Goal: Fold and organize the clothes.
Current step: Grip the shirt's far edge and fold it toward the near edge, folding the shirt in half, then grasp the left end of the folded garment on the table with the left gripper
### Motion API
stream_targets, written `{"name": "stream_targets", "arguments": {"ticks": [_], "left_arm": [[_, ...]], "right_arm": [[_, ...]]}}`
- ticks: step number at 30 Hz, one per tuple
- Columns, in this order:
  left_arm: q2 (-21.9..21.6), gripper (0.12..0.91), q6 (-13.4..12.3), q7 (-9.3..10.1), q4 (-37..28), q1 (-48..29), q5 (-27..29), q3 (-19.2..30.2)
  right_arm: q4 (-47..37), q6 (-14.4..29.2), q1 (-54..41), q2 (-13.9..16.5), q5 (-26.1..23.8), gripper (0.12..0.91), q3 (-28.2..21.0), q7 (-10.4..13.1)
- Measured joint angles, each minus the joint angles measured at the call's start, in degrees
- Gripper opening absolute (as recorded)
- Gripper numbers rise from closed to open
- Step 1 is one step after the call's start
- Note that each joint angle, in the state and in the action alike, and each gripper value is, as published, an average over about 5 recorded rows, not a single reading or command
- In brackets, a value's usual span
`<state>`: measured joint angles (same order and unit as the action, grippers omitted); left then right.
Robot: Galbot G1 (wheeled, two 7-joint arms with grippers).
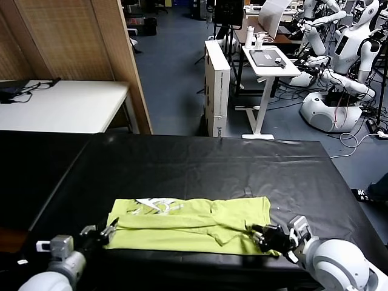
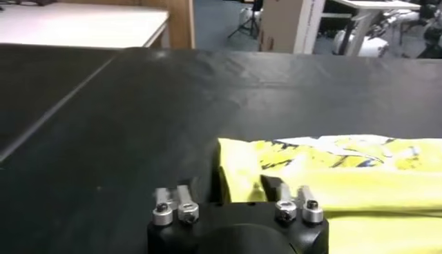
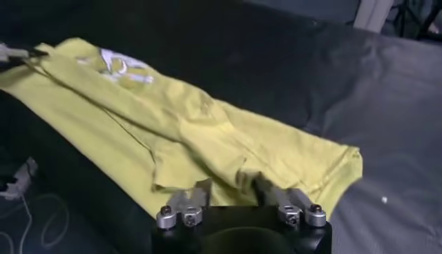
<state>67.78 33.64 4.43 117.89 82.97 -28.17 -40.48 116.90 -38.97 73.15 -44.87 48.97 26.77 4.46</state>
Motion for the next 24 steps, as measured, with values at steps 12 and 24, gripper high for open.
{"name": "stream_targets", "arguments": {"ticks": [12, 24], "left_arm": [[1.59, 0.907, -0.25, -0.58, -6.70, -5.45, -0.30, 3.38], [2.39, 0.799, 0.42, -0.72, -5.67, -4.26, -1.35, 3.82]], "right_arm": [[-7.27, 1.73, -3.06, -4.23, -2.02, 0.907, -2.21, -0.94], [-9.70, 2.45, -3.72, -5.50, -3.08, 0.731, -3.23, -1.77]]}}
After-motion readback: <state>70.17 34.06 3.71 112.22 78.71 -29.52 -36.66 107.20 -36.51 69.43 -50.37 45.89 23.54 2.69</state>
